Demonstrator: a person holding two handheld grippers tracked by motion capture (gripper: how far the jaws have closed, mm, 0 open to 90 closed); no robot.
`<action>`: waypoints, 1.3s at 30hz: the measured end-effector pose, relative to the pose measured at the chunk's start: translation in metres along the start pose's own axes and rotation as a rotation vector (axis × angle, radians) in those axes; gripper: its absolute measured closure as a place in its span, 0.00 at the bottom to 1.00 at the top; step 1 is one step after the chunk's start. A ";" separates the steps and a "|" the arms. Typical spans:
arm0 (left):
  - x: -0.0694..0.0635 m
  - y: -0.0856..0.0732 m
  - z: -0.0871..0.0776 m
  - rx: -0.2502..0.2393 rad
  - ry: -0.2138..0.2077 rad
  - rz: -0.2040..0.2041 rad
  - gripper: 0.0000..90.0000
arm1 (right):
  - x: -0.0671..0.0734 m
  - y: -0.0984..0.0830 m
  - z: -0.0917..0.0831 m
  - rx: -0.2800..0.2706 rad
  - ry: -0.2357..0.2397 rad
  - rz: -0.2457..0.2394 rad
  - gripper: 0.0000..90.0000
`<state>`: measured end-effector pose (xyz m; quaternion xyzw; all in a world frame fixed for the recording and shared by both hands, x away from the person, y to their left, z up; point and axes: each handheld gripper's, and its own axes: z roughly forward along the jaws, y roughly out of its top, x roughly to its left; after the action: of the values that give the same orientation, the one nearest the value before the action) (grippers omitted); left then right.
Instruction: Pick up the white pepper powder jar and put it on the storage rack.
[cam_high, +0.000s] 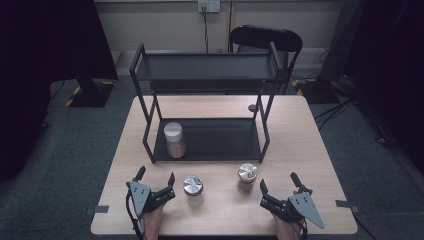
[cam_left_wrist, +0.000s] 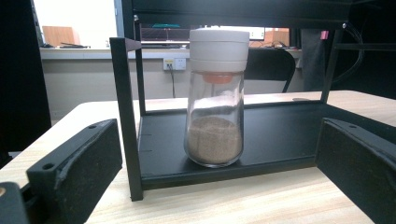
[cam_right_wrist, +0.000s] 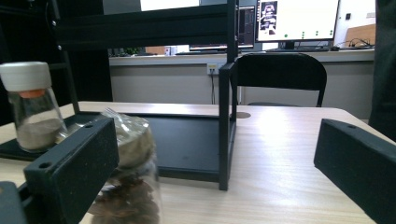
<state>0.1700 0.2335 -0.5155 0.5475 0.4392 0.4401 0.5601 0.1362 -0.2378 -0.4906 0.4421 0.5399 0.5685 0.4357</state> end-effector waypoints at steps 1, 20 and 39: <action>0.000 0.000 0.000 0.001 0.000 0.000 0.00 | 0.002 0.002 -0.001 0.000 0.002 0.006 0.00; -0.001 0.000 0.000 0.002 0.004 0.001 0.00 | 0.027 0.020 -0.010 -0.057 0.157 0.000 0.00; -0.001 0.000 0.000 -0.001 0.006 -0.007 0.00 | 0.064 0.036 0.010 -0.007 0.337 -0.054 0.00</action>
<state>0.1699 0.2329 -0.5156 0.5445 0.4424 0.4399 0.5605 0.1308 -0.1745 -0.4519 0.3244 0.6151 0.6246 0.3555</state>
